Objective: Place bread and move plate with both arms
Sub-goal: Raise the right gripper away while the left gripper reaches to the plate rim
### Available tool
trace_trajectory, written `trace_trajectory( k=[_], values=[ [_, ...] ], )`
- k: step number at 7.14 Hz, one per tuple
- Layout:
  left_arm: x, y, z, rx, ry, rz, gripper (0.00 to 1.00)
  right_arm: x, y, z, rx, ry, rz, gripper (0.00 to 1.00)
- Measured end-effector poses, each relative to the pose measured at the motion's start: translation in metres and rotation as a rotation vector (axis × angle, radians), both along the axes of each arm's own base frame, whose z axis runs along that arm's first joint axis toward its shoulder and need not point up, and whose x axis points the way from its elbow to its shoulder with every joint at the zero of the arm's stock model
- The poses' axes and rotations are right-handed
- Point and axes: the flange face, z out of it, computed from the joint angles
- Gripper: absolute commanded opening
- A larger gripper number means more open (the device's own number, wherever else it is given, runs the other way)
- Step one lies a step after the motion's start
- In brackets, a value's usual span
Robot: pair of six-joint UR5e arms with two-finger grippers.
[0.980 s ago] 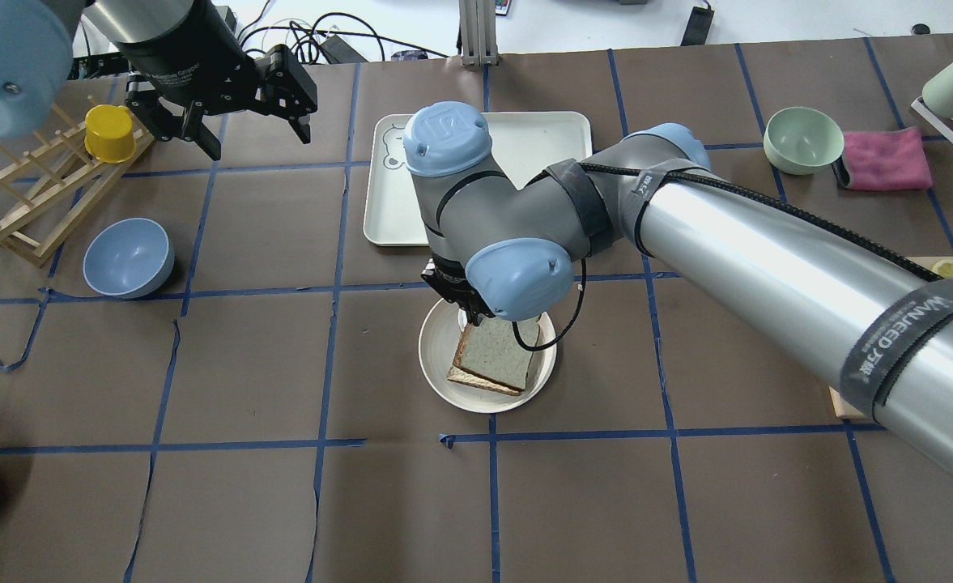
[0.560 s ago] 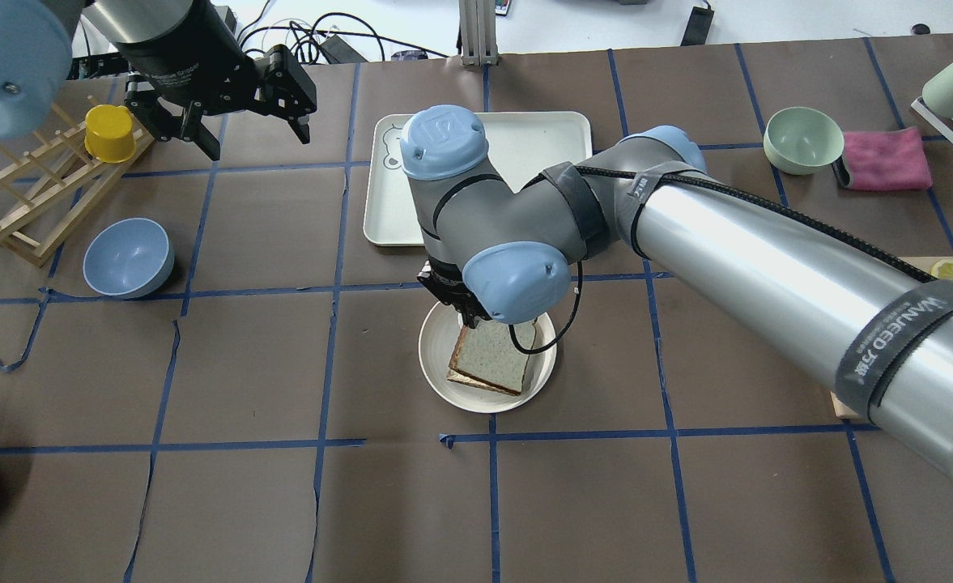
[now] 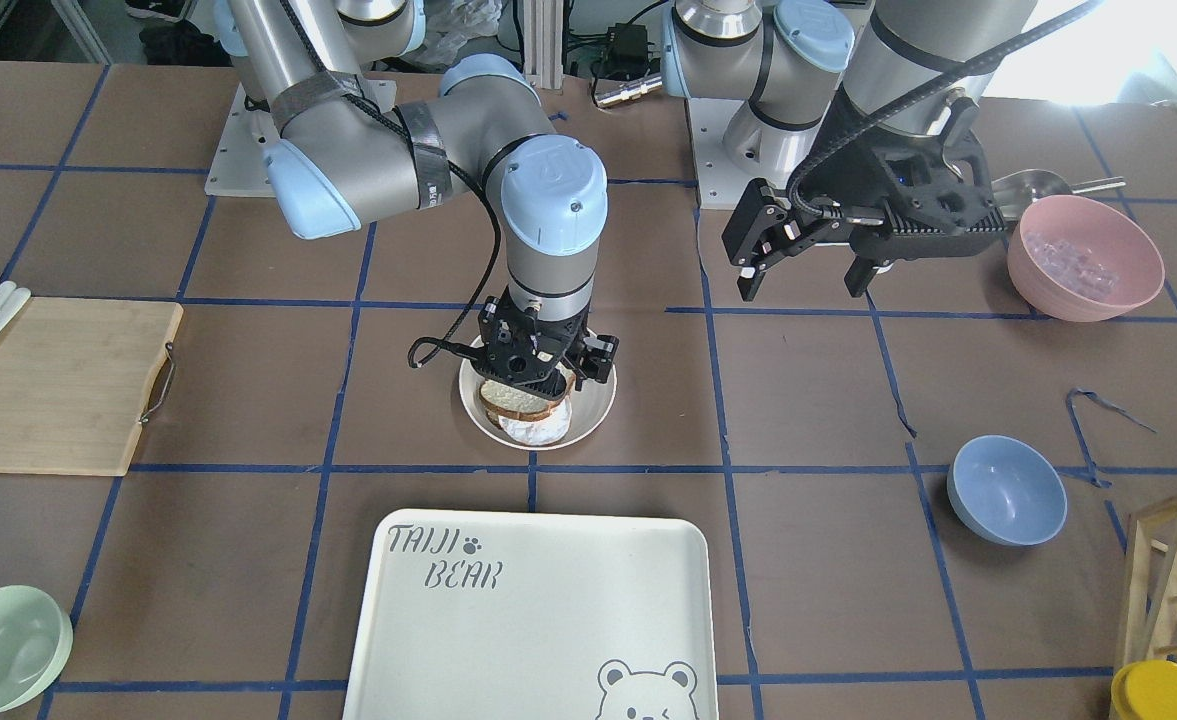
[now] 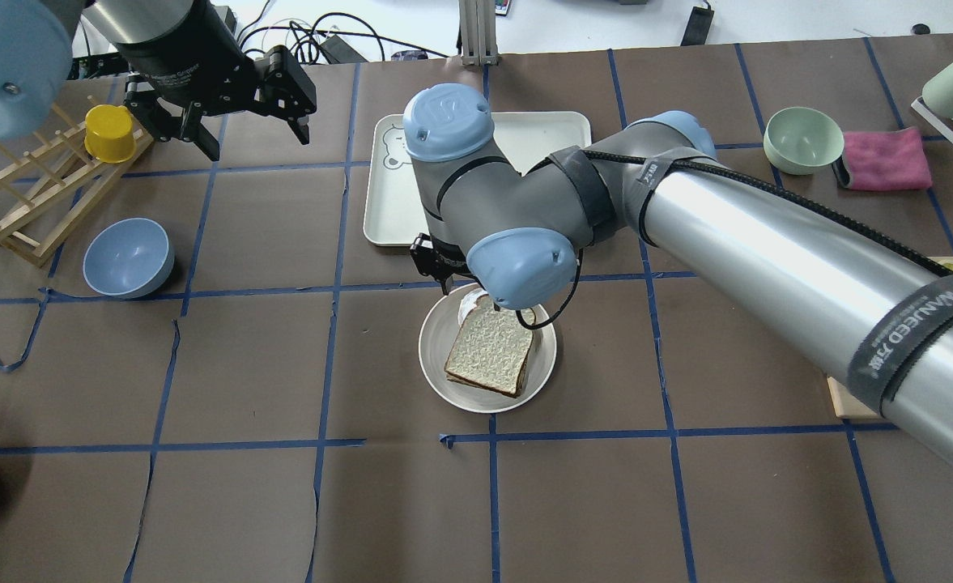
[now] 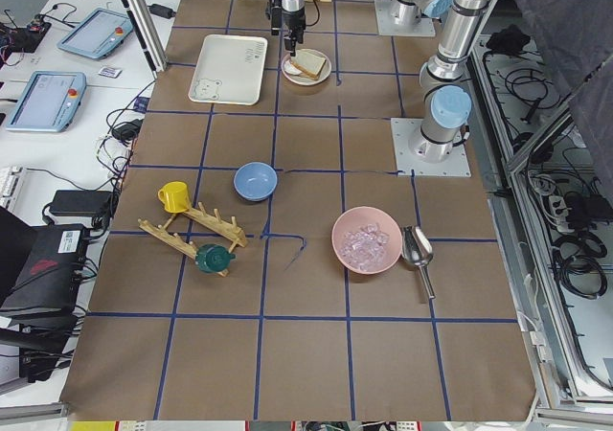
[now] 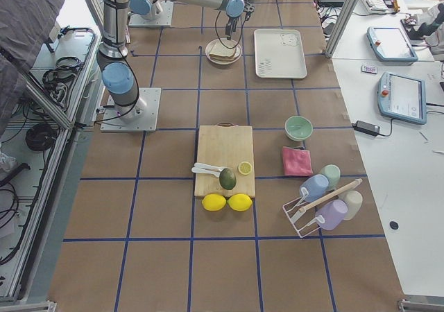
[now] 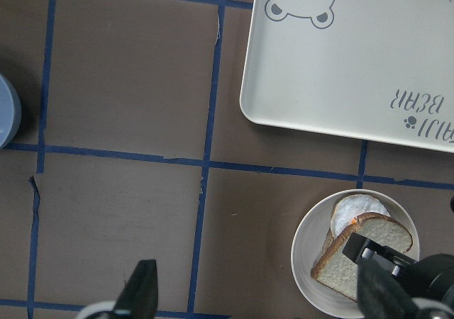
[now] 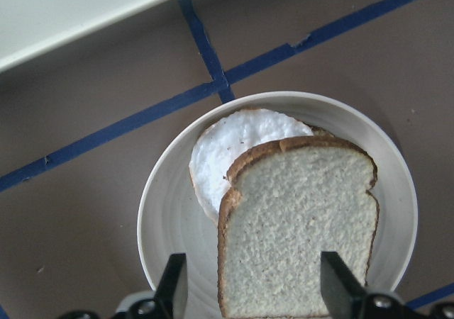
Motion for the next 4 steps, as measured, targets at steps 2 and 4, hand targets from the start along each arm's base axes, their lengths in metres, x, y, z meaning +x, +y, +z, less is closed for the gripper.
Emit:
trace_trajectory(
  k=[2, 4],
  values=[
    [-0.002, -0.002, -0.018, 0.036, 0.001, 0.002, 1.0, -0.064, -0.032, 0.047, -0.013, -0.013, 0.183, 1.0],
    [-0.01, -0.003, -0.07, 0.114, 0.004, 0.012, 1.0, -0.129, -0.055, 0.11, 0.04, -0.023, 0.355, 1.0]
  ],
)
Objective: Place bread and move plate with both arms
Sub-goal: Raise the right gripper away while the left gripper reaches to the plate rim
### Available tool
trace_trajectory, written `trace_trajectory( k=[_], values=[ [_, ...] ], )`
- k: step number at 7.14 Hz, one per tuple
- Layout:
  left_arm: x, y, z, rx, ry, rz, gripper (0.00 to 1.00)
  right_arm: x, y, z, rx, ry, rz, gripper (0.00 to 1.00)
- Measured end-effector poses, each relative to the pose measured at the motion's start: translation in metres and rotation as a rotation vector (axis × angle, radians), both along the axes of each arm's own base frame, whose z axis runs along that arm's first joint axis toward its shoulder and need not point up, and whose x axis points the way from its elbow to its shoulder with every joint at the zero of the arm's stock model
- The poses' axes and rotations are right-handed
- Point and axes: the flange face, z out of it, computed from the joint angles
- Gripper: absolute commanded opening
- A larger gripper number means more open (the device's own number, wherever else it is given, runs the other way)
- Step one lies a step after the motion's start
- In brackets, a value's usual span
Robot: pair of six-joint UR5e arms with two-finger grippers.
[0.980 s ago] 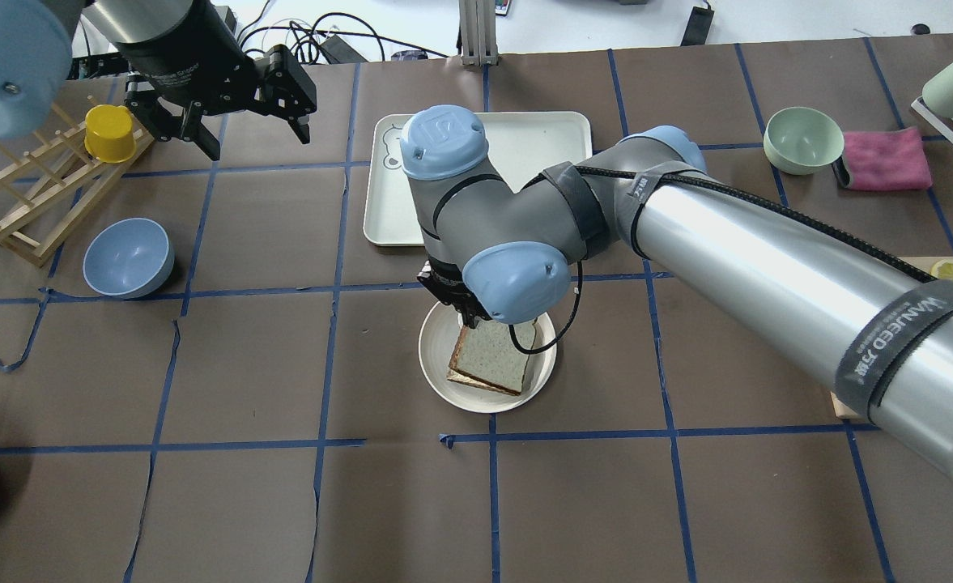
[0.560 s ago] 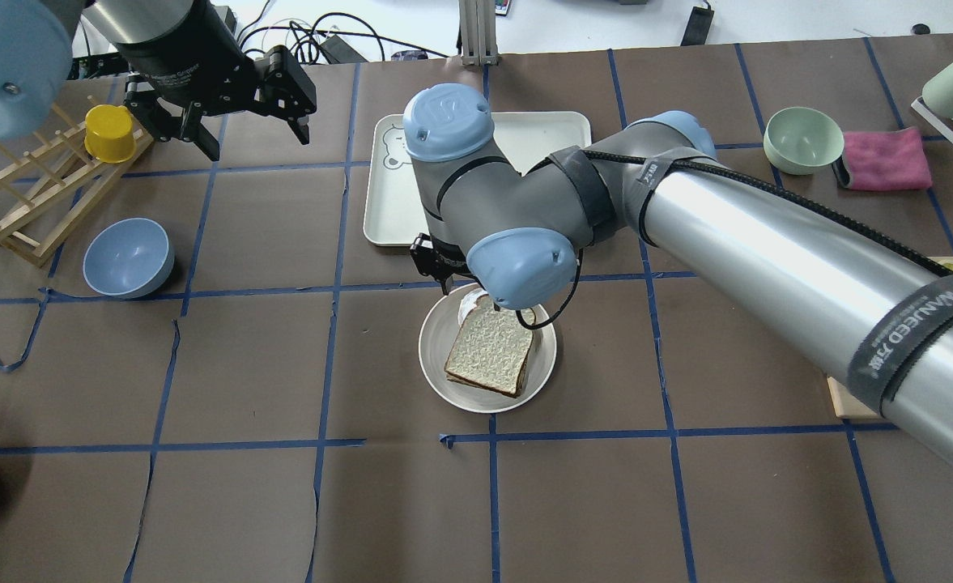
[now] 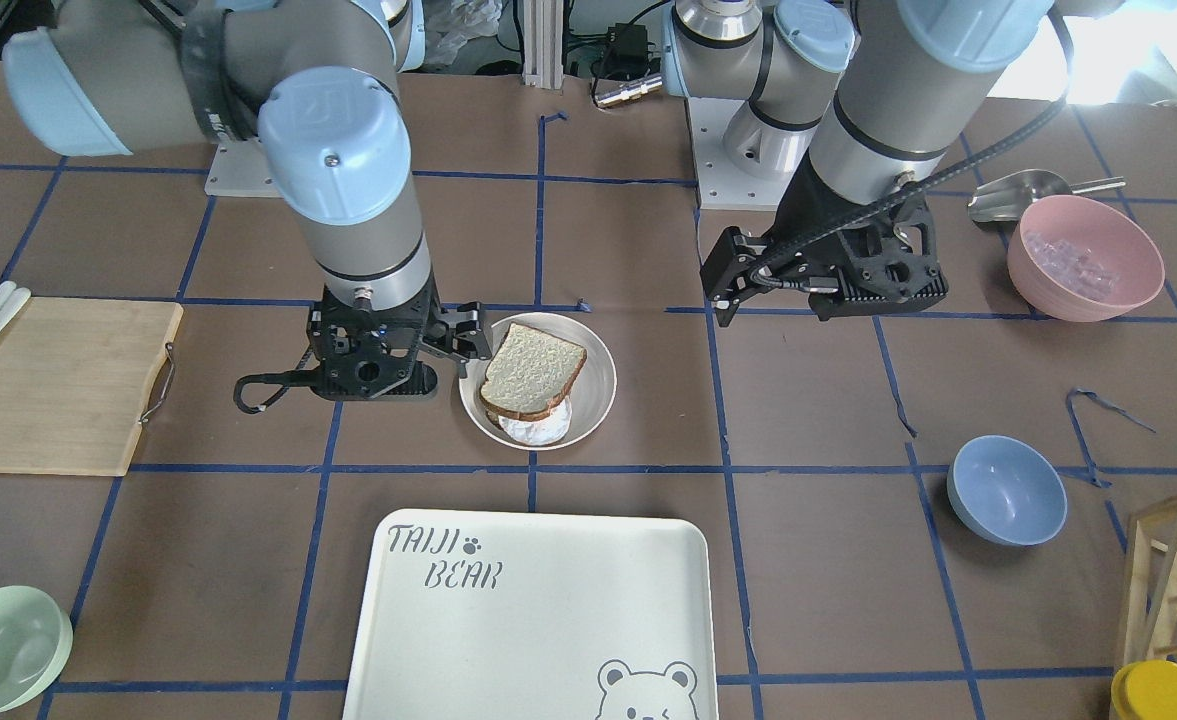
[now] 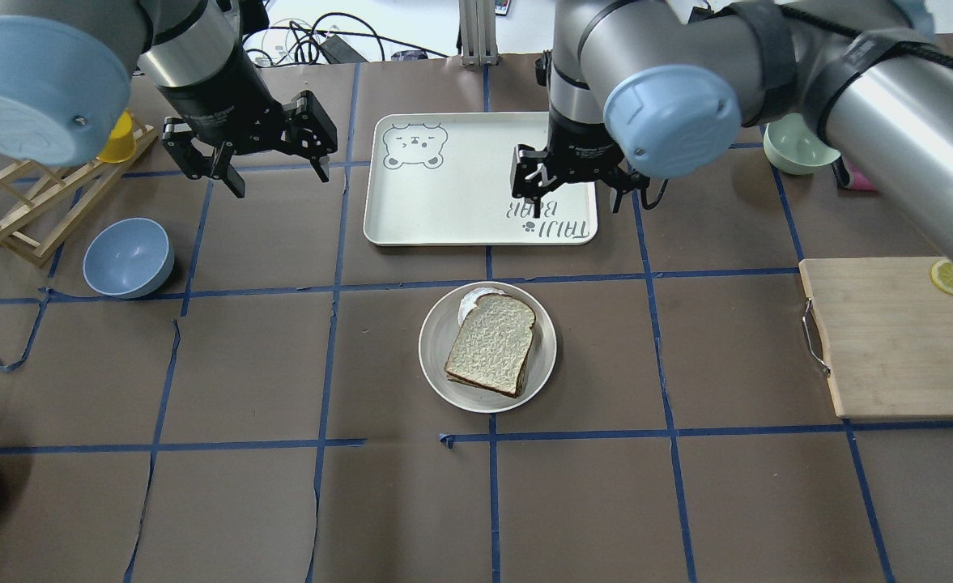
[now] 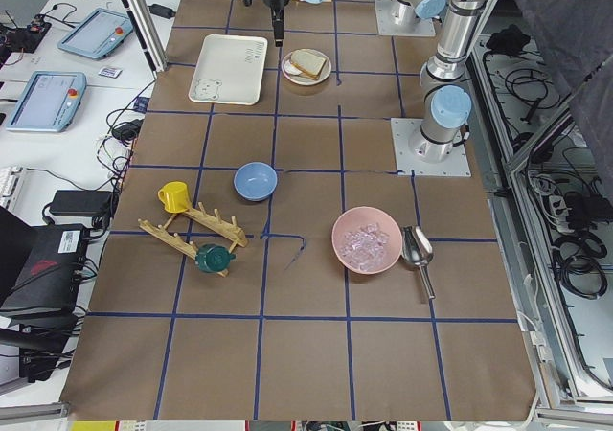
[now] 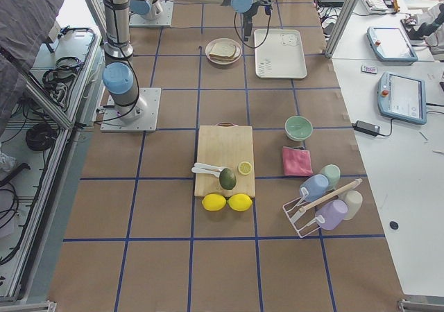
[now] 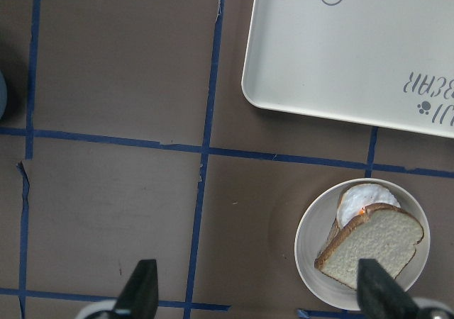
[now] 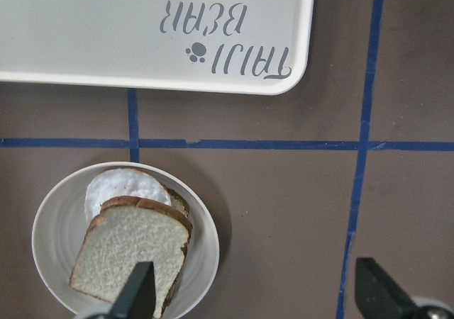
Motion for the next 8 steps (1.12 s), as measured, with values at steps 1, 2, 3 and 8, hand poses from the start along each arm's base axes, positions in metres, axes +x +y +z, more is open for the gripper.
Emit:
trace_trajectory(
  k=[1, 2, 3, 8],
  values=[
    [-0.011, 0.006, -0.035, 0.021, 0.0, 0.007, 1.0, -0.018, -0.002, 0.035, 0.004, -0.006, 0.059, 1.0],
    [-0.024, 0.017, -0.08, 0.014, 0.0, 0.014, 0.97, -0.033, 0.002, 0.064, -0.017, -0.011, 0.15, 1.0],
    [-0.036, 0.033, -0.126, -0.002, 0.002, 0.027, 0.97, -0.045, 0.009, 0.087, -0.047, -0.012, 0.214, 1.0],
    [-0.08, 0.08, -0.256, 0.01, 0.044, 0.058, 0.62, -0.072, 0.029, 0.112, -0.1, 0.034, 0.118, 1.0]
  ],
)
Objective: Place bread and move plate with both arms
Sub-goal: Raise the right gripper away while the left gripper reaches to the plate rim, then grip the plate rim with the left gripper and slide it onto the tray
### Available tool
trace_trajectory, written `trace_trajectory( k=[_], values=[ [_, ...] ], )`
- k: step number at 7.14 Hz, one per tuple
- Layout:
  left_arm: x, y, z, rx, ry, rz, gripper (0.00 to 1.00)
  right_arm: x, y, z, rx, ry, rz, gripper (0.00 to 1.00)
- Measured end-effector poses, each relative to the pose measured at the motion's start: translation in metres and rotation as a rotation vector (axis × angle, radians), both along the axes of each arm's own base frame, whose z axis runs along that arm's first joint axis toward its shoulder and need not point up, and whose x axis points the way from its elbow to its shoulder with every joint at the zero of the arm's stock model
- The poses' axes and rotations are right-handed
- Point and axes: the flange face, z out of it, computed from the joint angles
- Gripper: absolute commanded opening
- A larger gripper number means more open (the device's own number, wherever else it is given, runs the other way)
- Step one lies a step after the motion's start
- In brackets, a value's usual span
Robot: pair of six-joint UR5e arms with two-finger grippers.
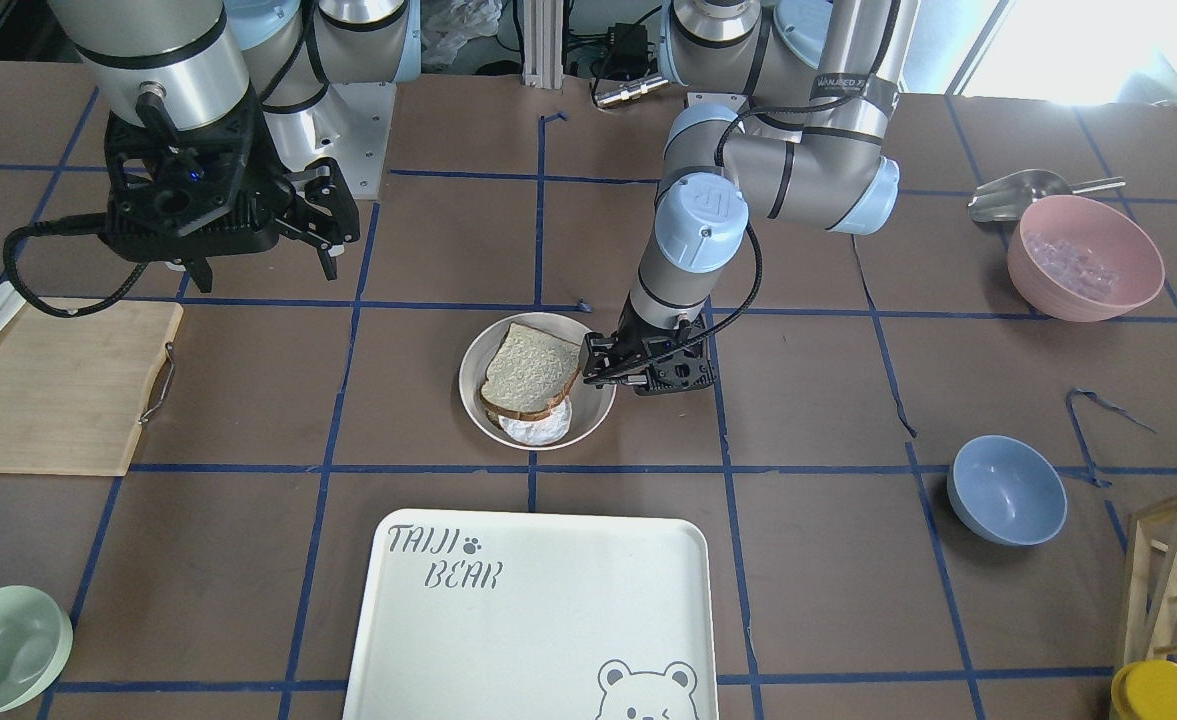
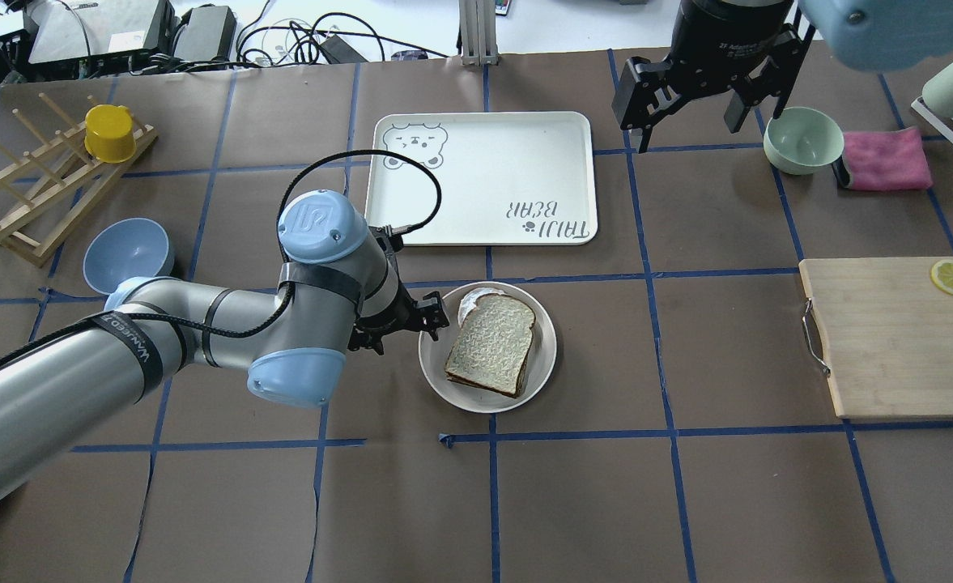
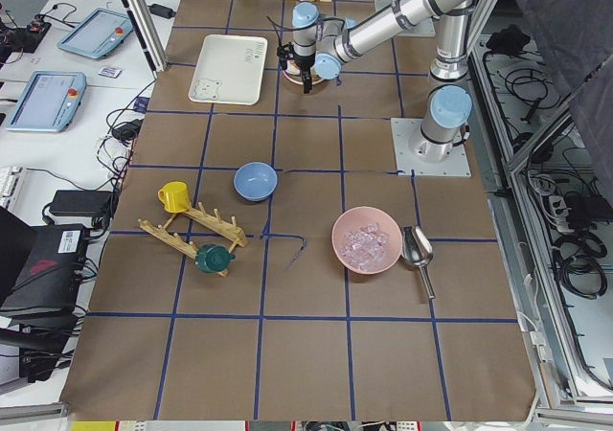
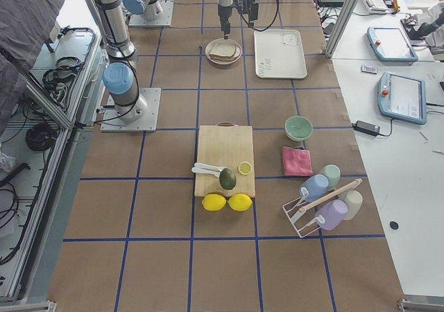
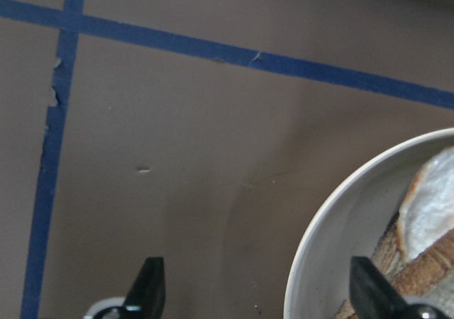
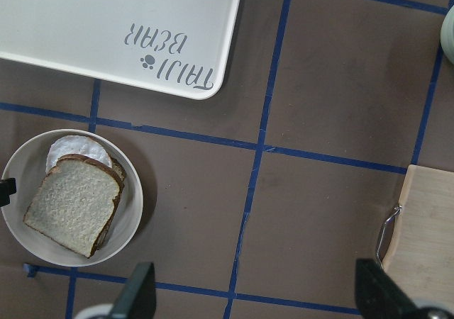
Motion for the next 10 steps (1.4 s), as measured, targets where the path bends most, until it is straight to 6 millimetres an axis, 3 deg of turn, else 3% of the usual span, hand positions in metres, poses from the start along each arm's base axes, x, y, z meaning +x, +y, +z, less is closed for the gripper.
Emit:
trace_trajectory(
  k=[1, 2, 3, 7, 10],
  values=[
    [-0.002, 0.002, -0.008, 0.014, 0.002, -0.019, 0.44, -0.002, 0.002, 0.001, -0.003, 0.012, -0.003, 1.0],
    [-0.003, 0.003, -0.012, 0.02, 0.004, -0.04, 0.15, -0.003, 0.003, 0.002, -0.007, 0.021, 0.0, 1.0],
    [-0.003, 0.003, -0.013, 0.02, 0.006, -0.056, 0.0, -0.003, 0.003, 0.002, -0.008, 0.026, 0.002, 1.0],
    [-0.001, -0.001, -0.002, -0.011, 0.013, -0.076, 0.0, -0.005, 0.001, 0.002, -0.021, 0.02, -0.017, 1.0],
    [0.028, -0.027, 0.028, -0.049, 0.142, 0.098, 0.0, -0.007, -0.001, 0.006, -0.05, 0.007, -0.022, 1.0]
  ],
)
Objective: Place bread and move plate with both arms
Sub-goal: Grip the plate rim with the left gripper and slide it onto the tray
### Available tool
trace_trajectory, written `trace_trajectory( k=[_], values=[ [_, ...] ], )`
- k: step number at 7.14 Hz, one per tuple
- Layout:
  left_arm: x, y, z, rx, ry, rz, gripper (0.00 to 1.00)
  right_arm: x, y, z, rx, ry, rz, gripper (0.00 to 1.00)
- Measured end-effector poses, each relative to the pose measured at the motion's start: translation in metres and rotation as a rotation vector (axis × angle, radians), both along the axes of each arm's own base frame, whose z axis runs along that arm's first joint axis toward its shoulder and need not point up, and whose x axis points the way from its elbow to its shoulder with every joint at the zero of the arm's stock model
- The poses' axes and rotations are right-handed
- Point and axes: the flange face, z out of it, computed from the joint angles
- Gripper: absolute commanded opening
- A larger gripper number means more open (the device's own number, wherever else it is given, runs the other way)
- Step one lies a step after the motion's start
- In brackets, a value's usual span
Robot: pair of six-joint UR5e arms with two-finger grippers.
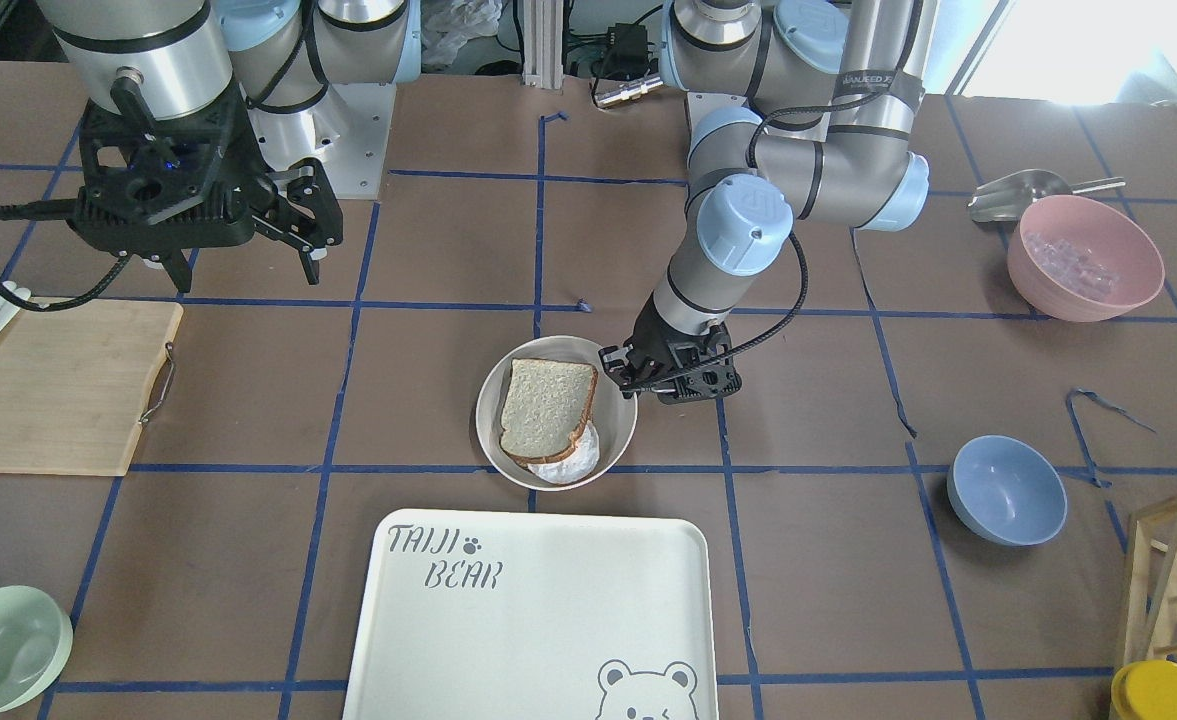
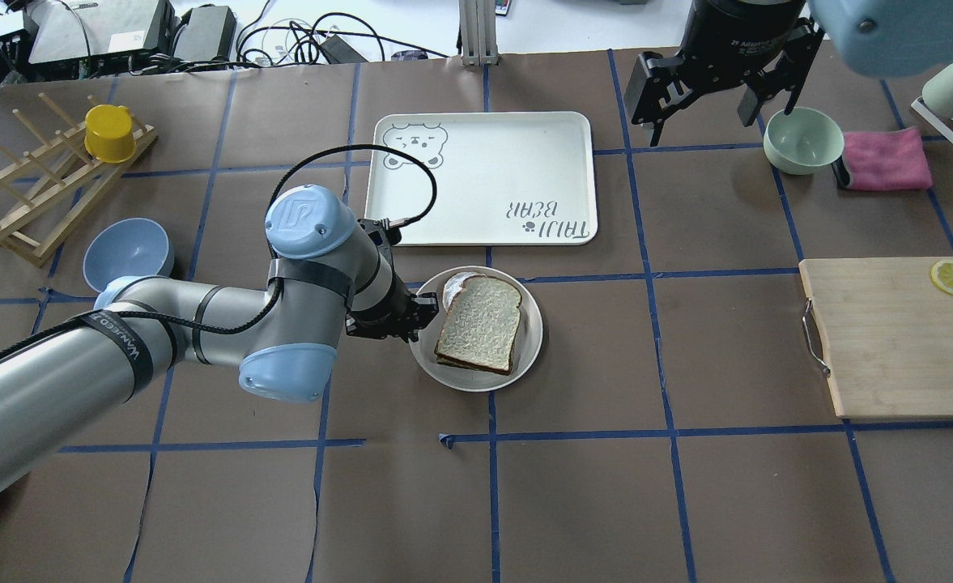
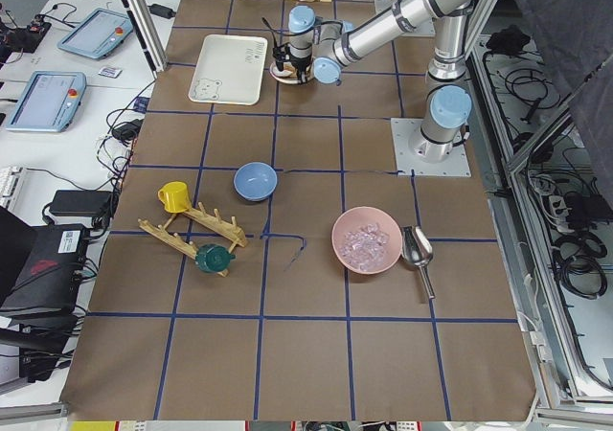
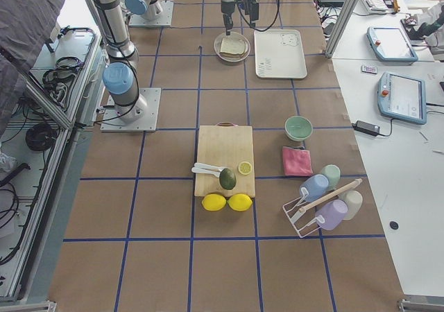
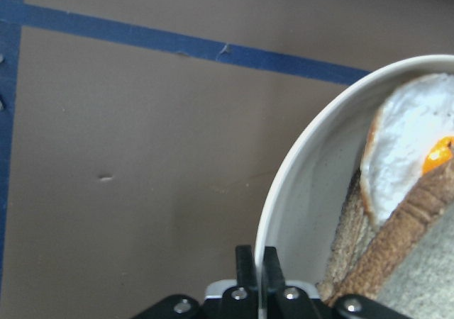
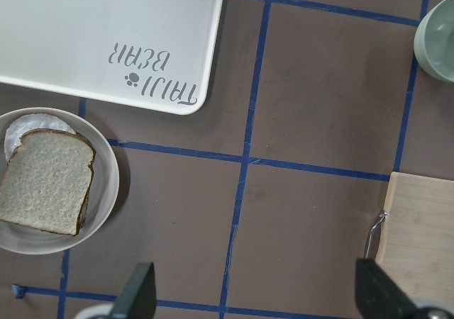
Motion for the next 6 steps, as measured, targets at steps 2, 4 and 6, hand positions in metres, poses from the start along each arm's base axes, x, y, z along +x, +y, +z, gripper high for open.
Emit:
trace_trajectory(
  k=[2, 4, 6],
  values=[
    [0.016, -0.043, 0.029, -0.063, 0.066, 0.05, 0.0, -0.001, 0.0, 0.002, -0.006, -0.011, 0.001, 1.0],
    [0.018, -0.088, 0.042, -0.121, 0.083, 0.014, 0.0, -0.001, 0.0, 0.002, -0.004, -0.022, 0.001, 1.0],
    [0.016, -0.145, 0.029, -0.149, 0.08, -0.017, 0.0, -0.001, 0.0, 0.001, -0.003, -0.023, 0.001, 1.0]
  ],
)
